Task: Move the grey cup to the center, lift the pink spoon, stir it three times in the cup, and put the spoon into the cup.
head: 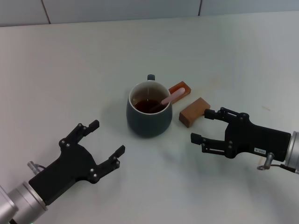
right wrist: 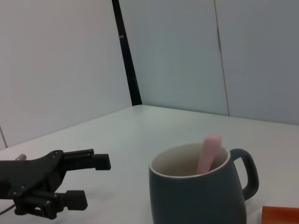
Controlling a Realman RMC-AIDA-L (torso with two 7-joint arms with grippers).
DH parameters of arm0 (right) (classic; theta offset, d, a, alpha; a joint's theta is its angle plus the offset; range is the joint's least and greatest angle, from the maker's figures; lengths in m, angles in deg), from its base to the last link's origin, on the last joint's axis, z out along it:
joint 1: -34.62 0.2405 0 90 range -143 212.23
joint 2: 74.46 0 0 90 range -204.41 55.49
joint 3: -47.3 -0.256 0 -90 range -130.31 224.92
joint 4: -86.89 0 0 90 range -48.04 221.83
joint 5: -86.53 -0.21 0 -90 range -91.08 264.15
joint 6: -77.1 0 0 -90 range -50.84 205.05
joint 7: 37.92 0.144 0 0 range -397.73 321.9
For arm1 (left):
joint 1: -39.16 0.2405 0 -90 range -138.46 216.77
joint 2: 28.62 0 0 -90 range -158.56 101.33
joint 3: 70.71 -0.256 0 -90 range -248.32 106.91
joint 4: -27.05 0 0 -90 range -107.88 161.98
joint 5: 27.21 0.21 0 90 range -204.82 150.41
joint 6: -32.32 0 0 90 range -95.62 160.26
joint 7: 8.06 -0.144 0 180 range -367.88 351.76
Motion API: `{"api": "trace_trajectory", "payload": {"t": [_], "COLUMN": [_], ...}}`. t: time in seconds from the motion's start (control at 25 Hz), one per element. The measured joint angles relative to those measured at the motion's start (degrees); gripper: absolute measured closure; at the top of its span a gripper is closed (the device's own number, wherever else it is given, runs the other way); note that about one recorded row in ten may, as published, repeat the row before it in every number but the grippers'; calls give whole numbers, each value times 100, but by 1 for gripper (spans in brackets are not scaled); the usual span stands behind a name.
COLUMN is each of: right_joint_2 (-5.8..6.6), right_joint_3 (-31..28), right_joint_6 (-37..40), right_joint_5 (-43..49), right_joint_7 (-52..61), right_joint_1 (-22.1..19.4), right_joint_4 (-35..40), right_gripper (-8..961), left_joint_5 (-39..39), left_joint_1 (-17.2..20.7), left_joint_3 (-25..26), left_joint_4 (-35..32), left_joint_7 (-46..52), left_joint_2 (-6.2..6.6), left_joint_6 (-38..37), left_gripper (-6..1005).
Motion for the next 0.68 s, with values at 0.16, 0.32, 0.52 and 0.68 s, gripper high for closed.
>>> {"api": "trace_trajectory", "payload": {"t": [0.16, 0.32, 0.52, 0.68], "right_joint_2": [-5, -5, -7, -9], "right_joint_3": [0, 2, 2, 0], "right_joint_6": [-23, -9, -24, -28], "right_joint_5": [0, 0, 0, 0], "right_joint_7": [-1, -1, -1, -1], "right_joint_1": [18, 71, 129, 175], "right_joint_4": [-75, -143, -211, -262], "right_gripper": [115, 115, 115, 115], "left_joint_5": [0, 0, -1, 0], "left_joint_1": [16, 43, 52, 51], "left_joint_3": [25, -1, -4, -4], "left_joint_4": [0, 0, 0, 3], "left_joint_7": [-8, -70, -86, -86], "left_joint_2": [1, -1, -1, -2], "left_joint_6": [14, -1, -14, -22], "left_gripper": [140, 140, 140, 140]}}
